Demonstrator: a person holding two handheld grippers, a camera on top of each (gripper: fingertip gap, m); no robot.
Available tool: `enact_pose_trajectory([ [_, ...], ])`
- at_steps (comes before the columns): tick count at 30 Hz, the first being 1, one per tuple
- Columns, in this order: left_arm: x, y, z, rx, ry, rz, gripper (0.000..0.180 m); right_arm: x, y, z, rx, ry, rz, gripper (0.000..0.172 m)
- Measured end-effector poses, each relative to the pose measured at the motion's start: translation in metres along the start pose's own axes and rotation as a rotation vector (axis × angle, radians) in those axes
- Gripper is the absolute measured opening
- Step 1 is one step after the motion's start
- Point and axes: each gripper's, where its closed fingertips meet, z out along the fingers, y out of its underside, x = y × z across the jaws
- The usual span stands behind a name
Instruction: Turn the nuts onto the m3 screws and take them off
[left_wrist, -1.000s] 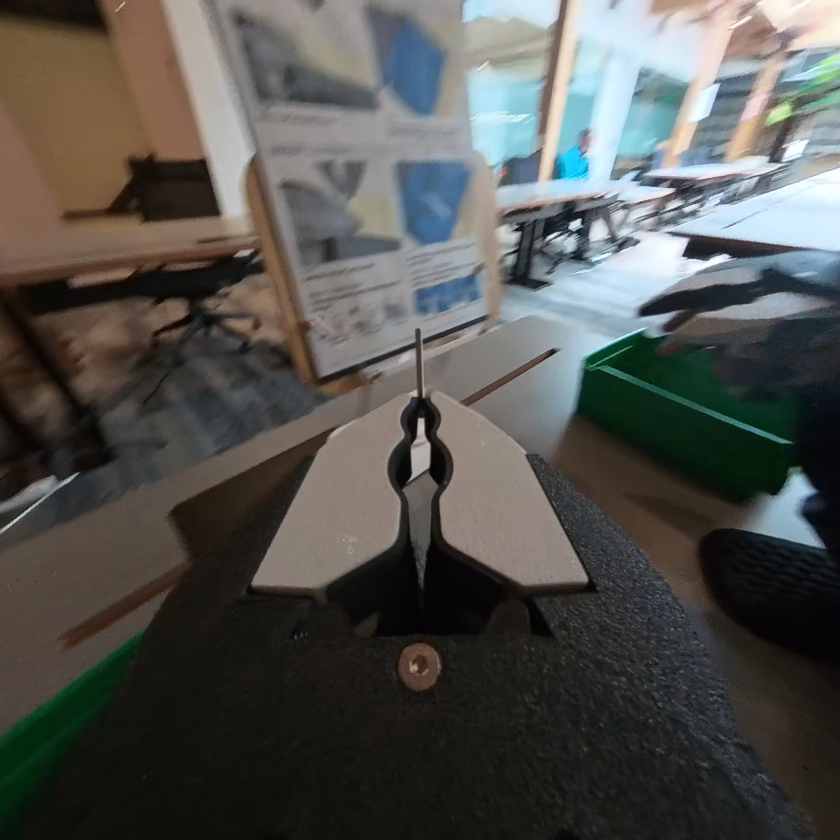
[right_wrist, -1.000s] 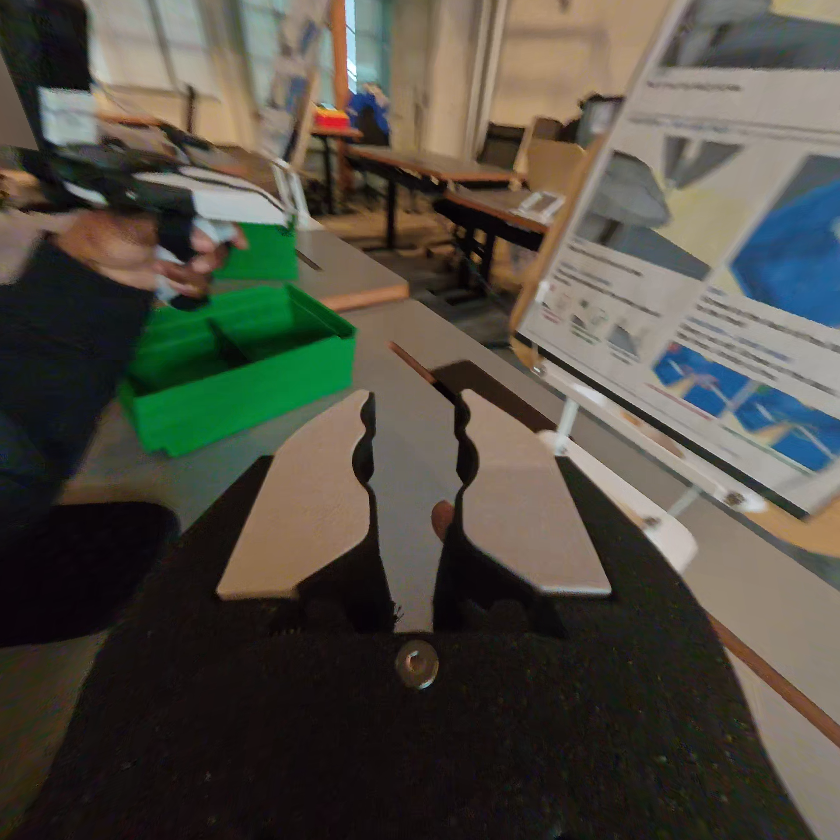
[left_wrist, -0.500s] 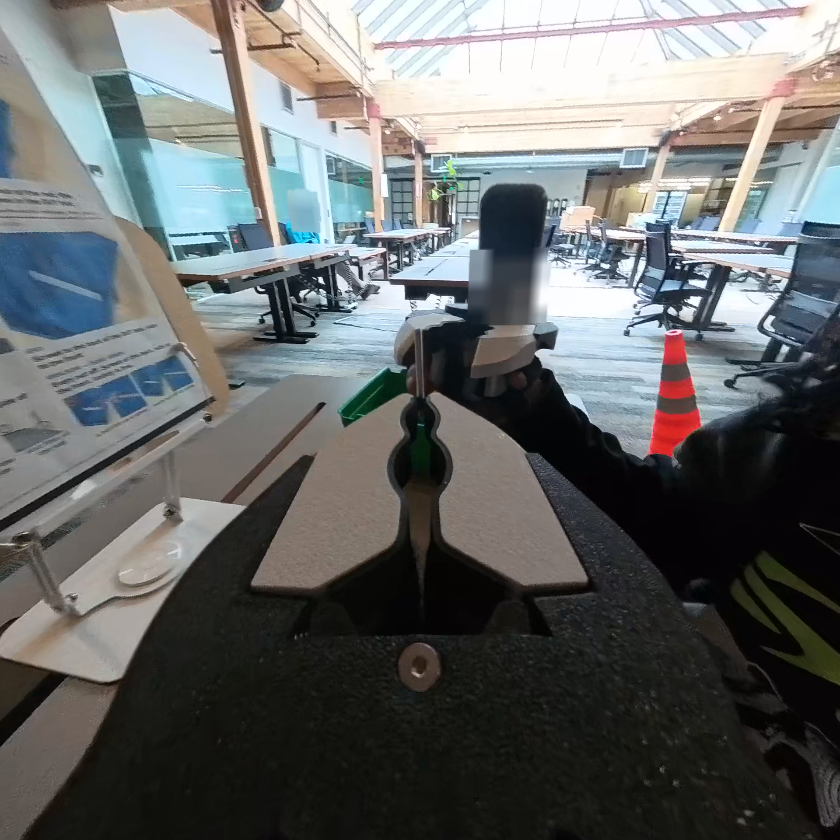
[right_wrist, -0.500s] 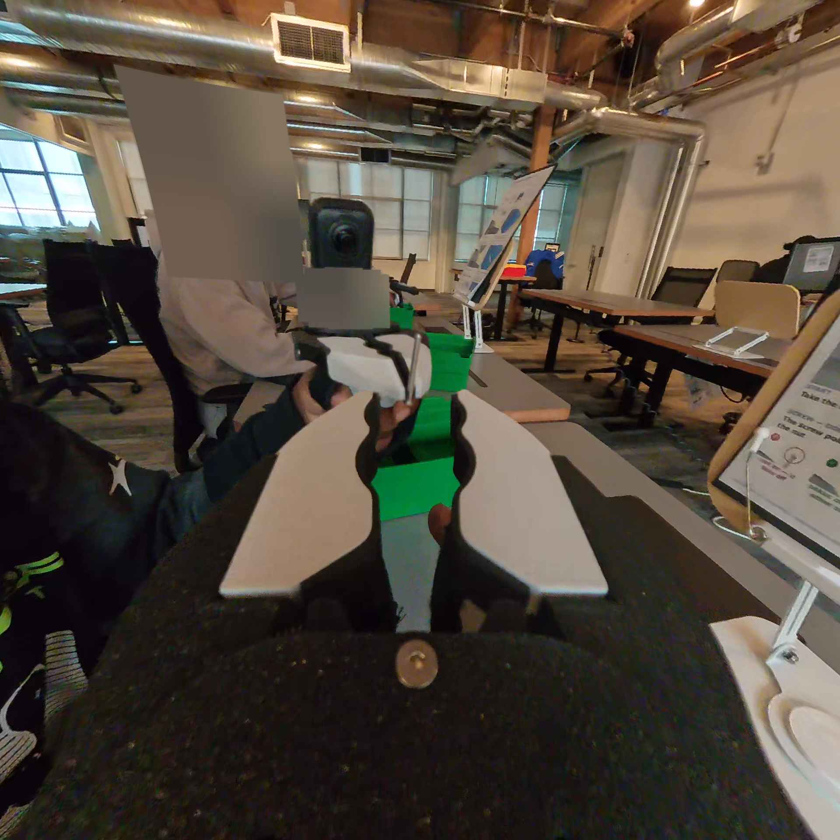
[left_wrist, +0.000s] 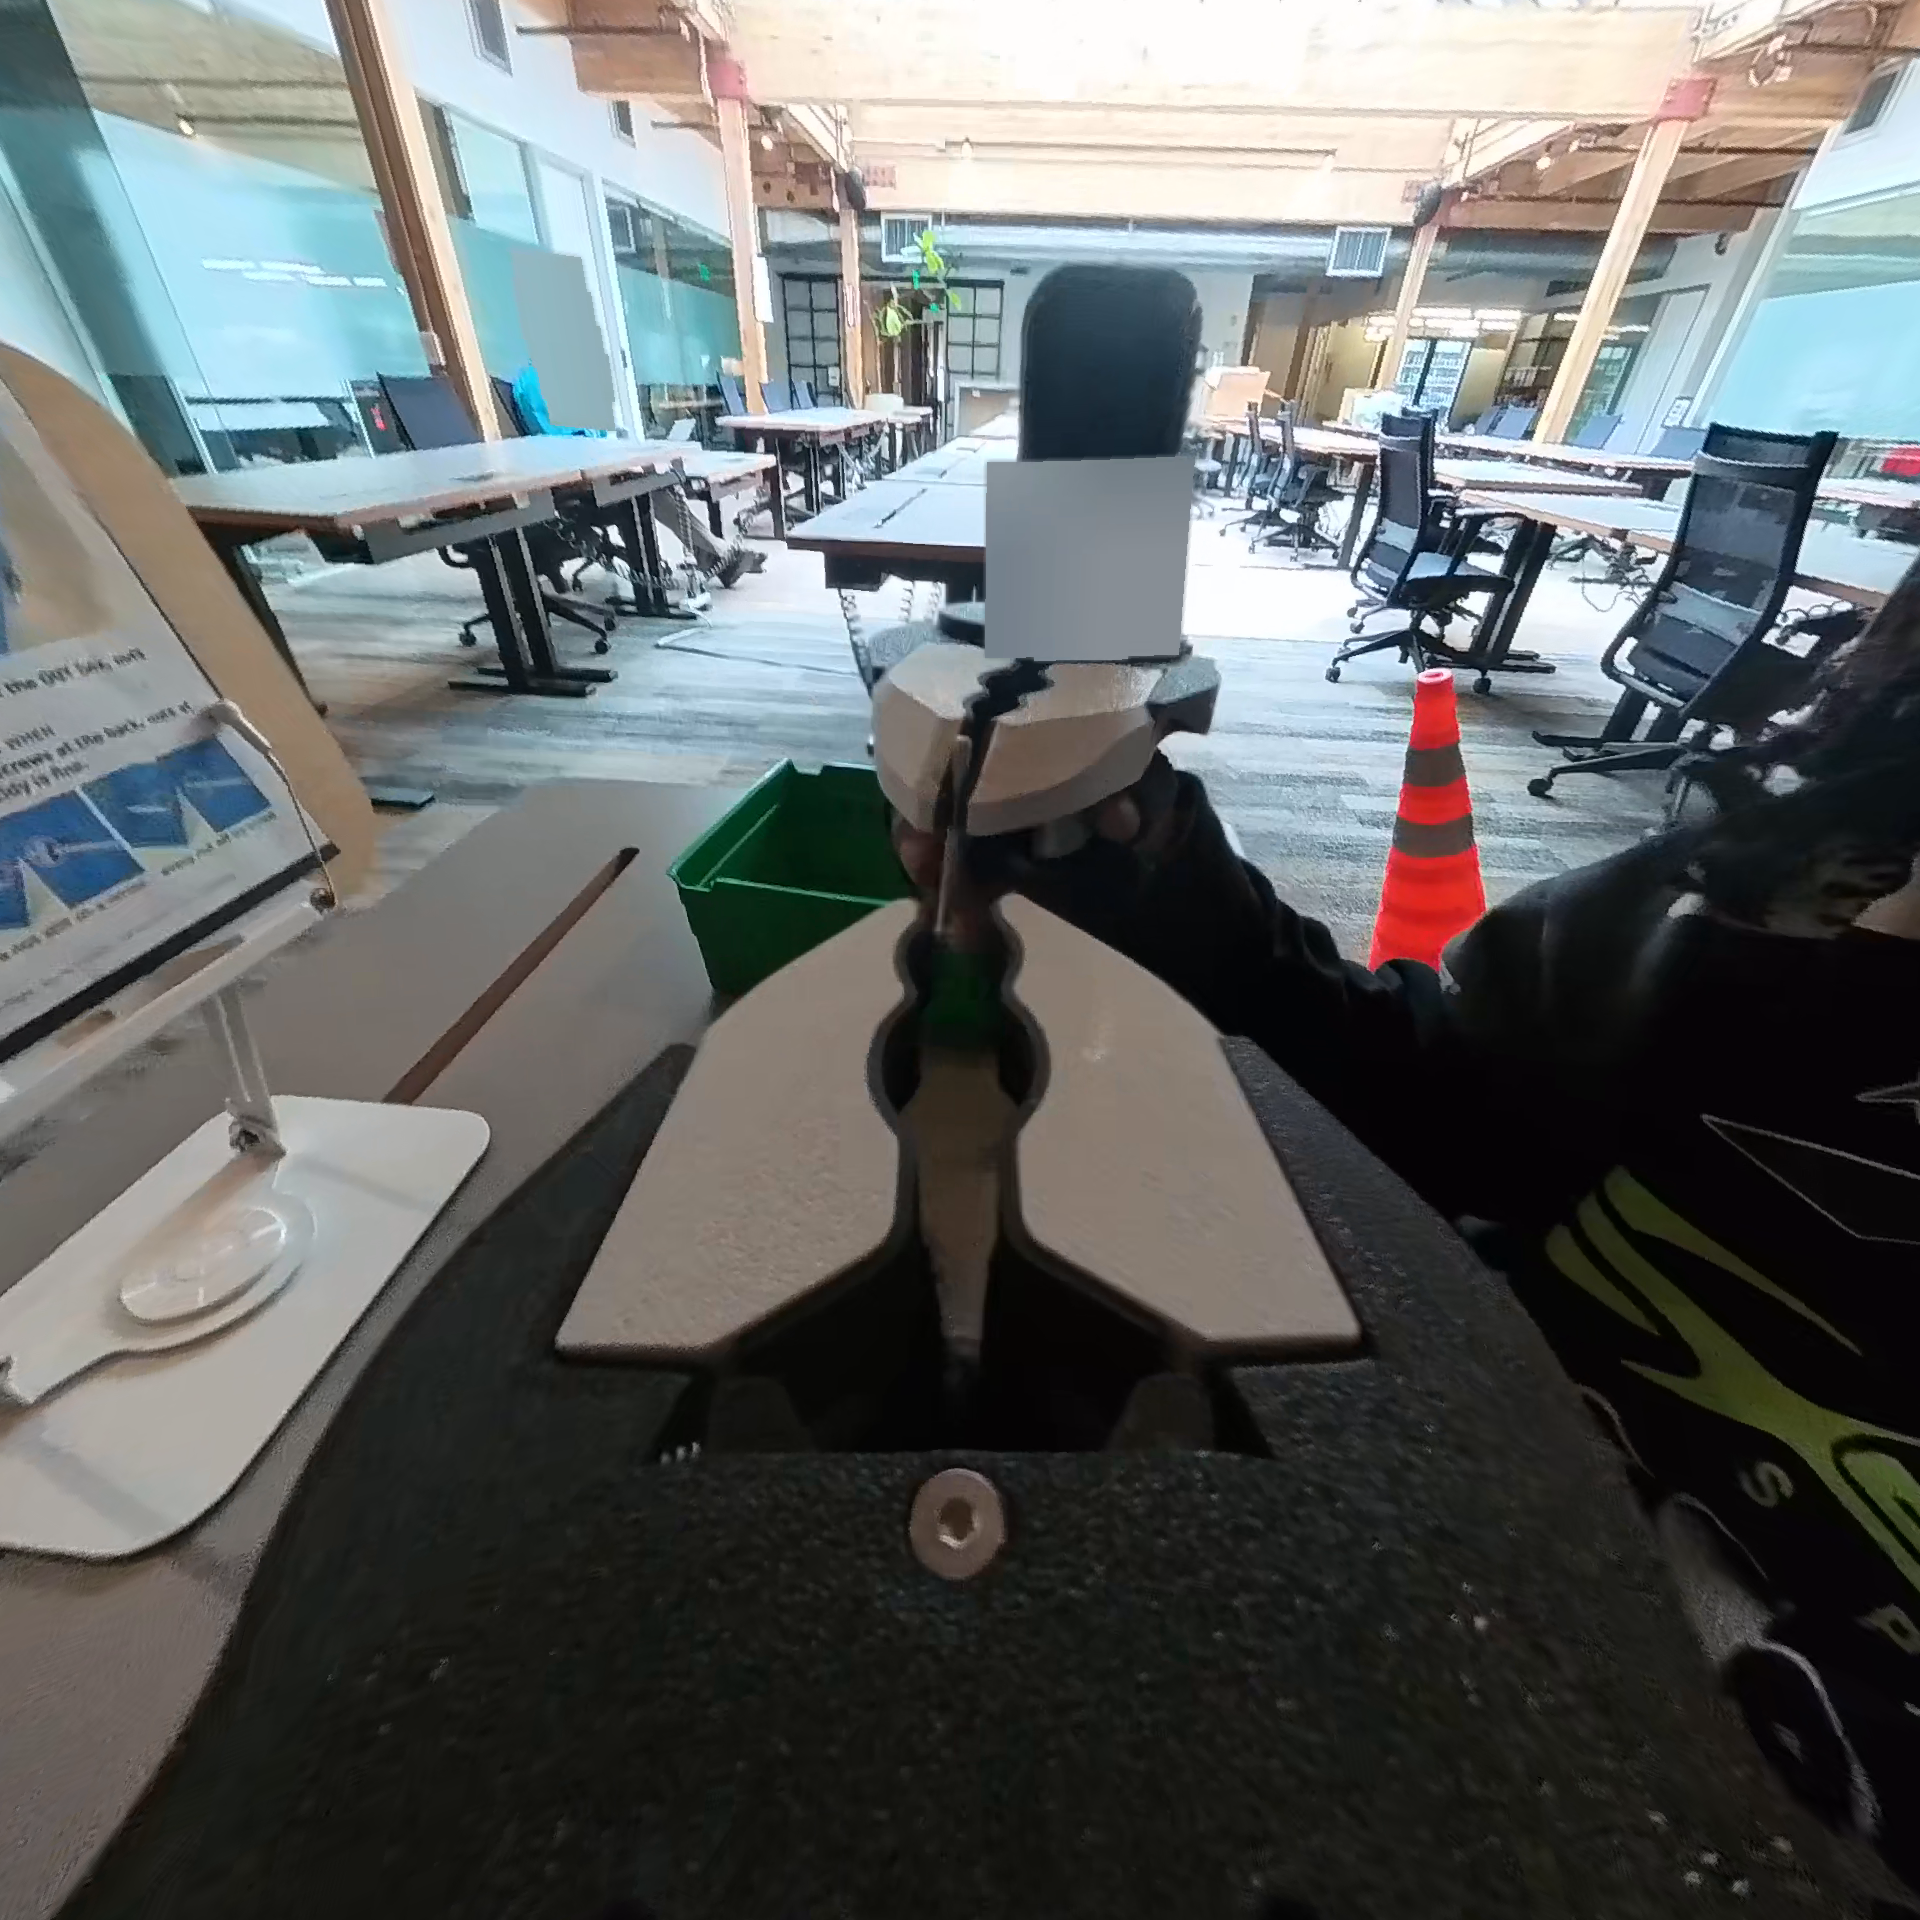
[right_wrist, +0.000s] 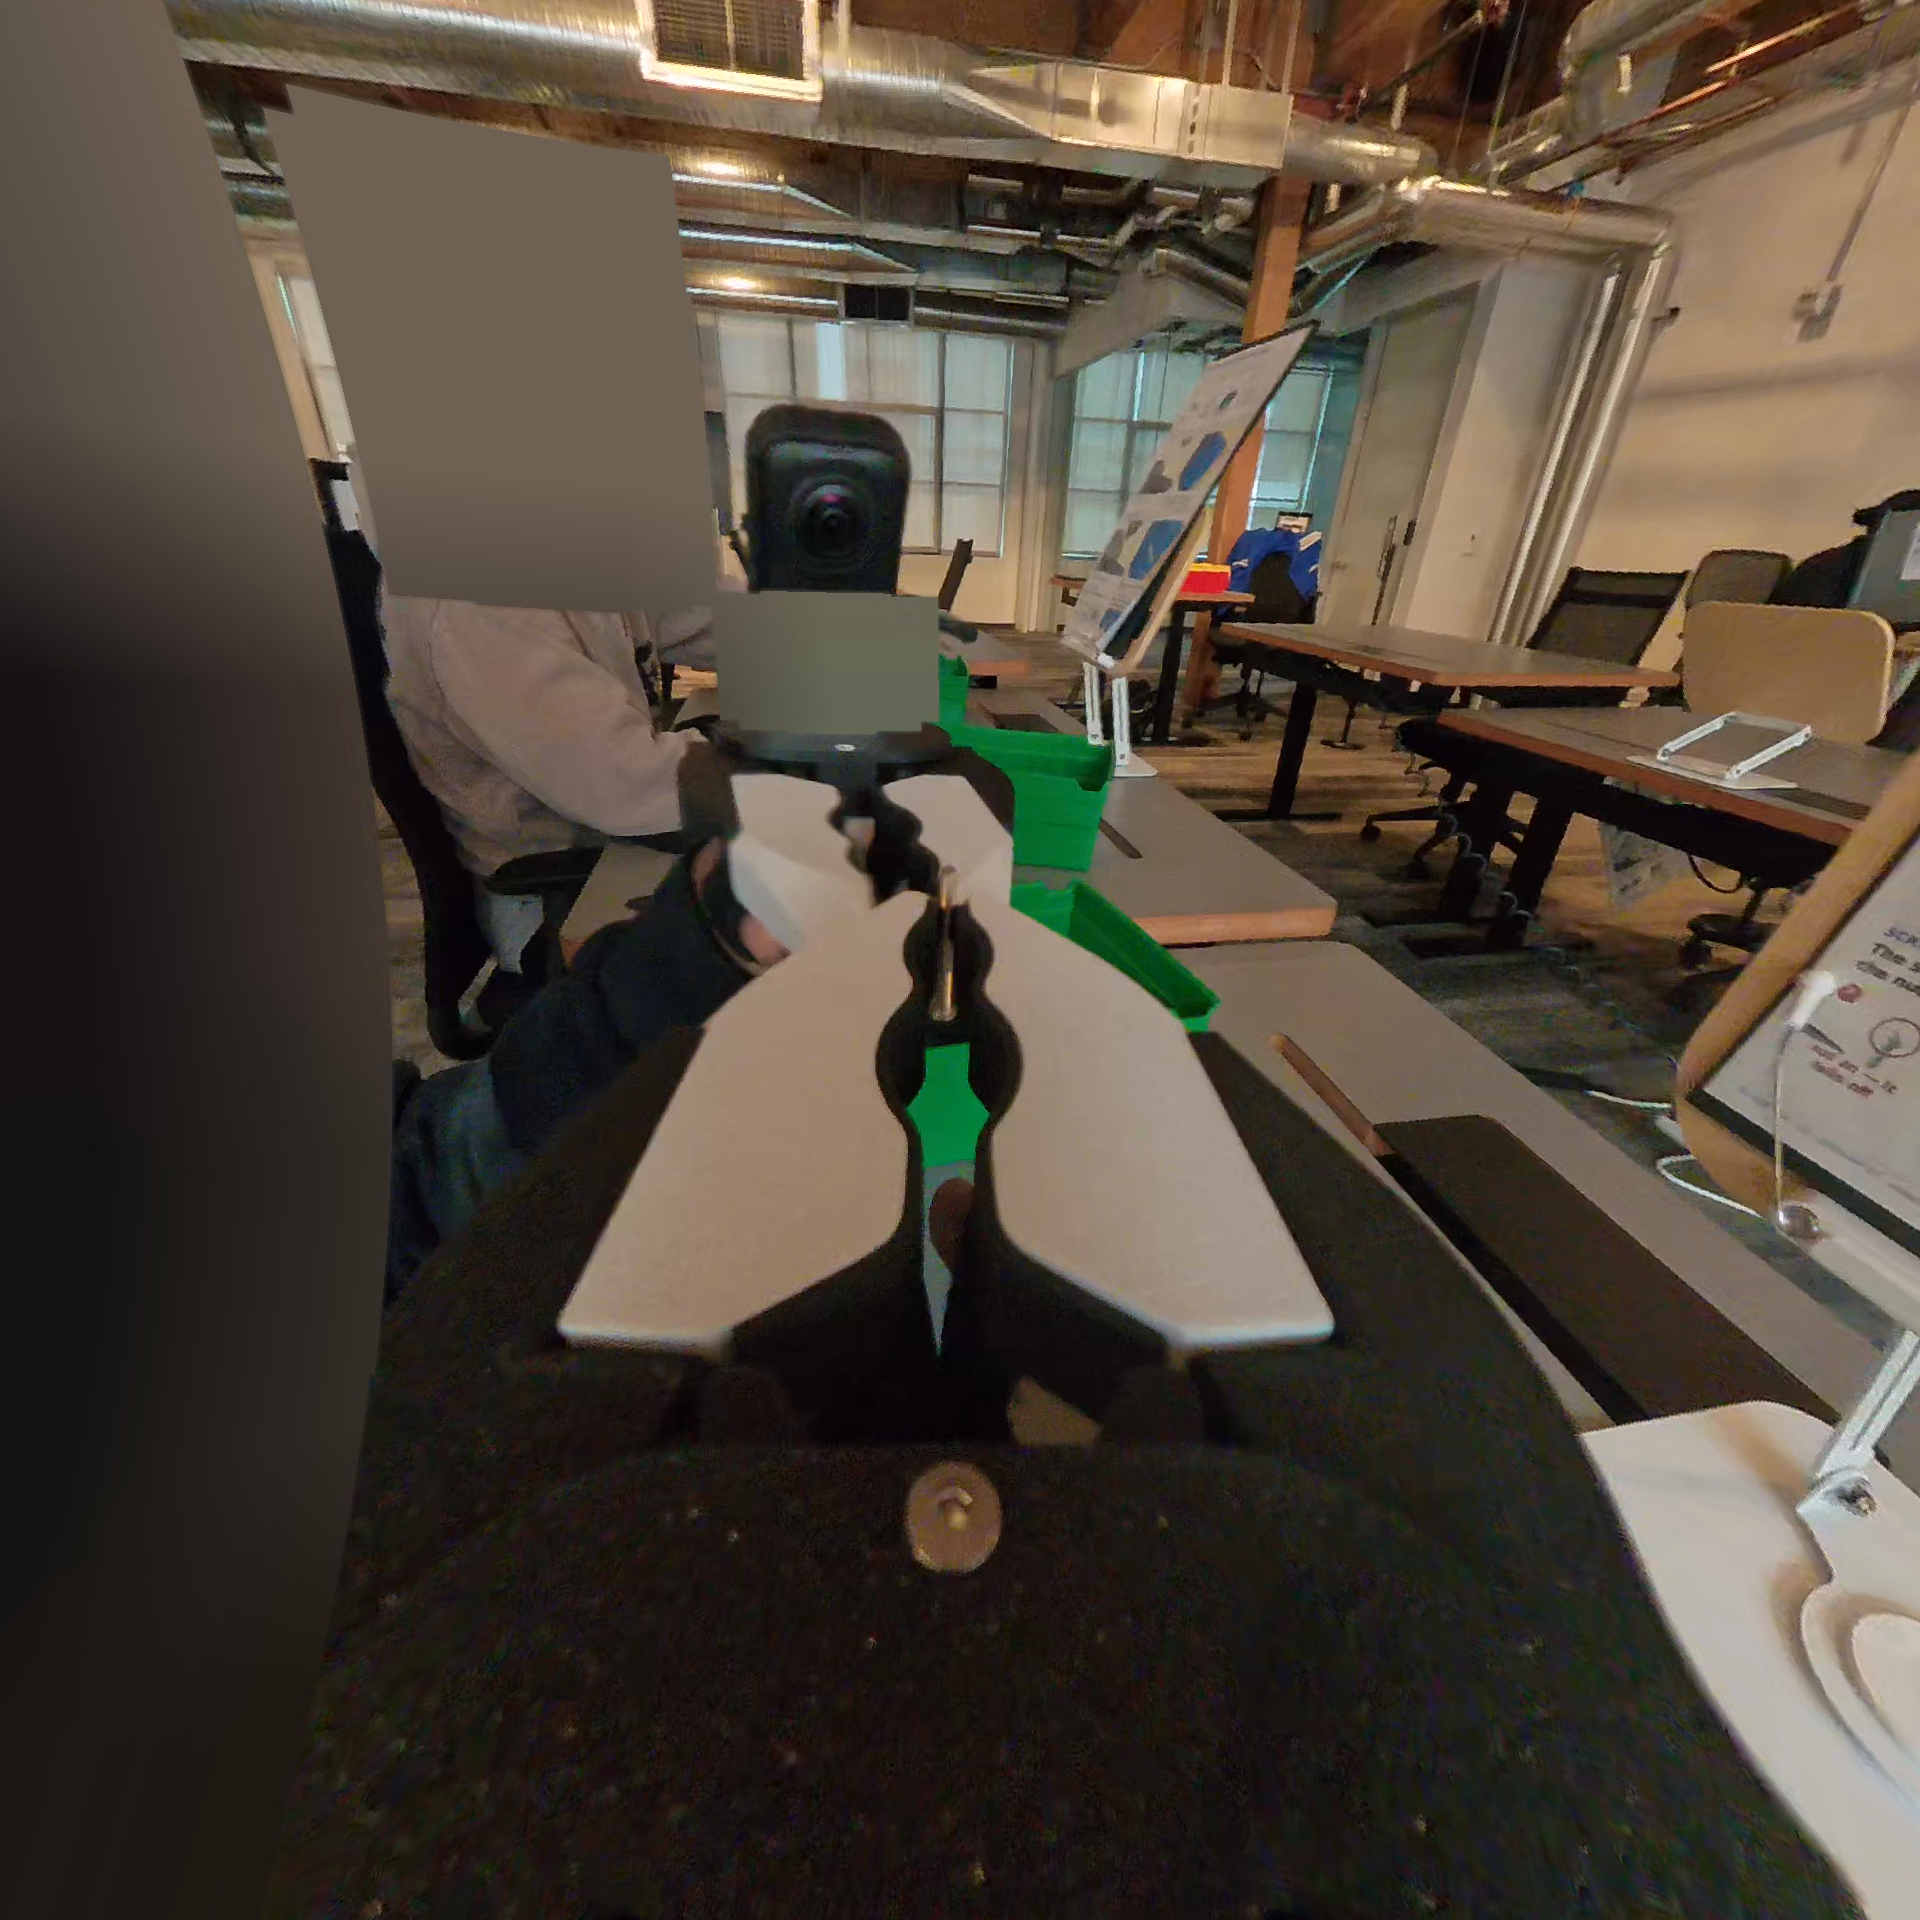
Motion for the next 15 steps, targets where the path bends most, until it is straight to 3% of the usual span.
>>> enact_pose_trajectory([
  [3,-0.008,0.000,-0.029,-0.063,-0.112,0.034,0.039,0.007,0.006,0.005,-0.029,0.073,0.087,0.001],
  [8,-0.035,-0.021,-0.109,-0.049,-0.519,0.132,0.041,0.007,0.087,0.015,-0.317,0.217,0.304,0.001],
  [12,-0.048,-0.017,-0.180,-0.139,-0.868,0.164,0.041,-0.012,0.165,0.010,-0.570,0.300,0.449,0.002],
  [15,-0.045,-0.015,-0.218,-0.176,-1.022,0.172,0.040,-0.026,0.209,0.001,-0.730,0.349,0.482,0.002],
])
